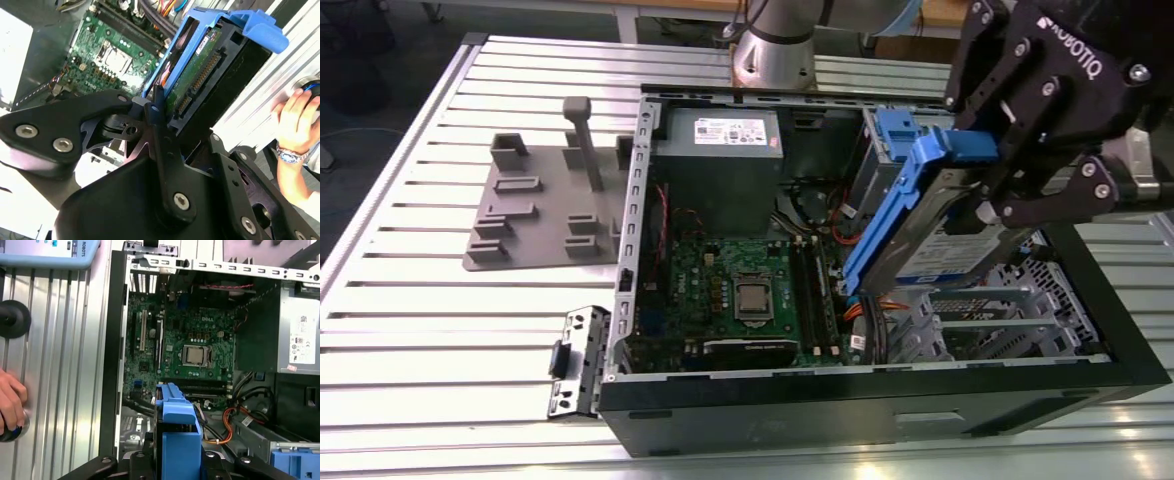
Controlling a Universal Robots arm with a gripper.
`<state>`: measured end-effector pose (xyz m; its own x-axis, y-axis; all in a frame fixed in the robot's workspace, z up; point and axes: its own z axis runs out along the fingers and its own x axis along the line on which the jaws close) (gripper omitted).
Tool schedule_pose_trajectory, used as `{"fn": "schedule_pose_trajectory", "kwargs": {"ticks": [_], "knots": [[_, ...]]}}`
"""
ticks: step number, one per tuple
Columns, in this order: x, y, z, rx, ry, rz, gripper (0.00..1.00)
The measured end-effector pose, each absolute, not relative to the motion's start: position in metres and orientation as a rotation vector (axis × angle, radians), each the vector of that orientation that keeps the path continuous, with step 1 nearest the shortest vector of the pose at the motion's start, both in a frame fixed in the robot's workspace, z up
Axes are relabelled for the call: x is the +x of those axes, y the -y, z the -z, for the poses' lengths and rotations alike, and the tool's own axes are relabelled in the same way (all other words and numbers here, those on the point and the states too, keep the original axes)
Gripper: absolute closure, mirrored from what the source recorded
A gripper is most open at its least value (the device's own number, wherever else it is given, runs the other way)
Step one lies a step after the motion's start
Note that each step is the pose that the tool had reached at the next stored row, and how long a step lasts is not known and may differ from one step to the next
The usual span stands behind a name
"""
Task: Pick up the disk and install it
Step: 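Pick up the disk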
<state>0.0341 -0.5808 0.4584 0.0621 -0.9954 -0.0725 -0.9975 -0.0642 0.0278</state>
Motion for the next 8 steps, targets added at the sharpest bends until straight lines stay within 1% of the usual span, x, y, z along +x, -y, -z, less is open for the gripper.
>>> {"fn": "schedule_pose_trajectory", "kwargs": {"ticks": [8], "knots": [[0.059, 0.581, -0.458, -2.268, -2.130, -0.114, 0.64]]}}
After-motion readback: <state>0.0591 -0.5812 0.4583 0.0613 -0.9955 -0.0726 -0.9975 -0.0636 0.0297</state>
